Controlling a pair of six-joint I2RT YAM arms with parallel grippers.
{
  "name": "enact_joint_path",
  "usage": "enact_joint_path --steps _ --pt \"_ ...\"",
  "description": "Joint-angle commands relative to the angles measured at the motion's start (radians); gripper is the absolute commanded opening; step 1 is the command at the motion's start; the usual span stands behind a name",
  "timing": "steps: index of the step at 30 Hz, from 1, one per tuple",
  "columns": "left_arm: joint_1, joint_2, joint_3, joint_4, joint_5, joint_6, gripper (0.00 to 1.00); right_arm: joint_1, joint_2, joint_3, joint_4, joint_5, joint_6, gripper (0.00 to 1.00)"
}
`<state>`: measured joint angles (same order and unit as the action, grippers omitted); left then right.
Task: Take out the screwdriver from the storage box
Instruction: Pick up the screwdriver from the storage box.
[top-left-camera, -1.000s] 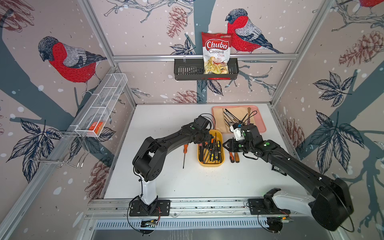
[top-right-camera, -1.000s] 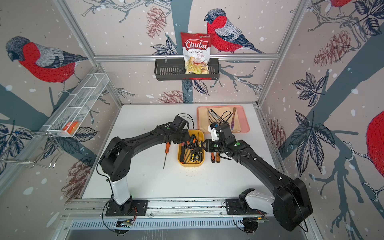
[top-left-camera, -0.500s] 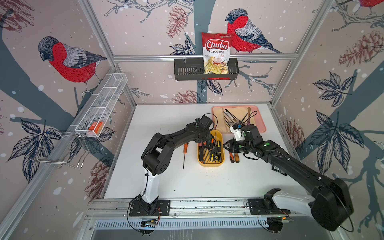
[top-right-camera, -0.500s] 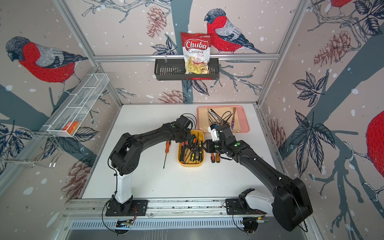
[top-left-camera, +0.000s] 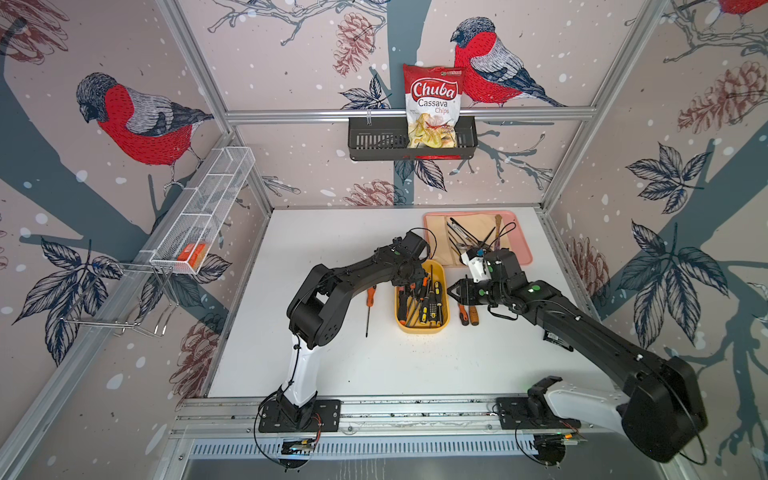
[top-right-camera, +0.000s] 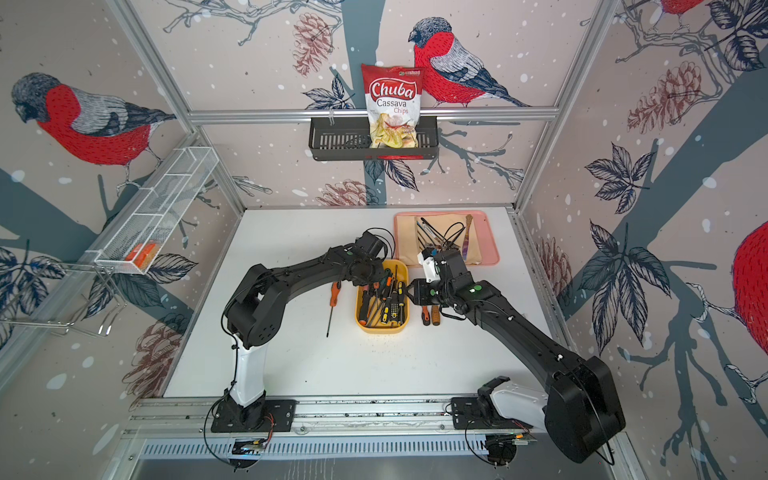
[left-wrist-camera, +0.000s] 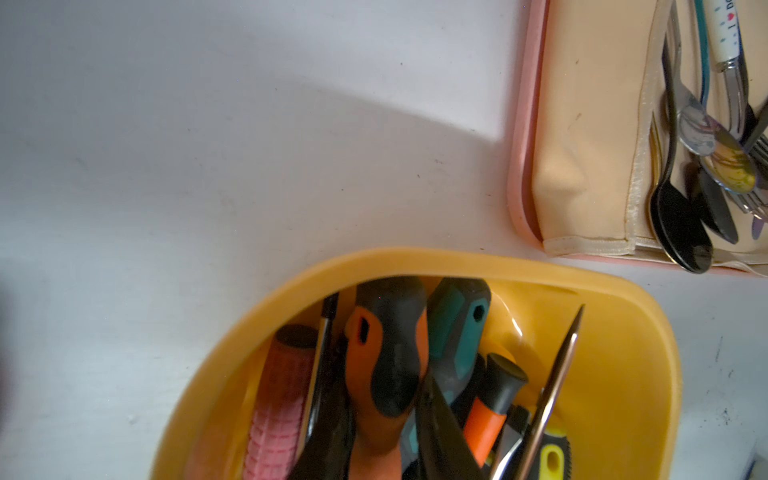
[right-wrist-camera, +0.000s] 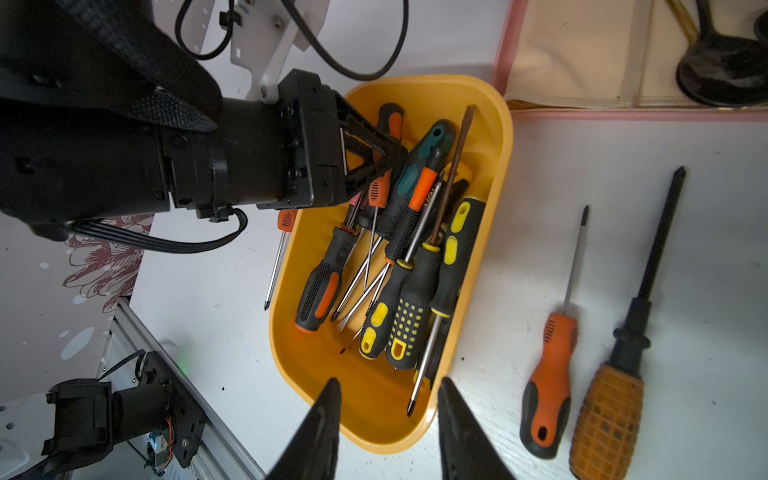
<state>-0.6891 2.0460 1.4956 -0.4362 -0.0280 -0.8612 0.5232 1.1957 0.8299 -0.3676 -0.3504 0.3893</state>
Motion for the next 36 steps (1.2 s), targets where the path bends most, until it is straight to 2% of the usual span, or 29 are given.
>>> enact_joint_path --steps 1,13,27,36 --pt "-0.002 0.004 0.0 -0.028 0.004 0.025 0.12 0.0 -0.006 -0.005 0.036 -0.004 -0.001 0.39" --pt "-0.004 -0.062 0.02 -0.074 0.009 0.084 0.06 0.0 -0.011 -0.012 0.048 -0.002 0.007 0.39" --pt "0.001 -0.161 0.041 -0.184 0.069 0.223 0.06 0.012 0.006 -0.012 0.093 -0.053 0.029 0.4" --pt "0.059 -0.295 -0.063 -0.222 0.087 0.283 0.06 0.079 0.053 0.016 0.14 -0.031 0.073 0.39"
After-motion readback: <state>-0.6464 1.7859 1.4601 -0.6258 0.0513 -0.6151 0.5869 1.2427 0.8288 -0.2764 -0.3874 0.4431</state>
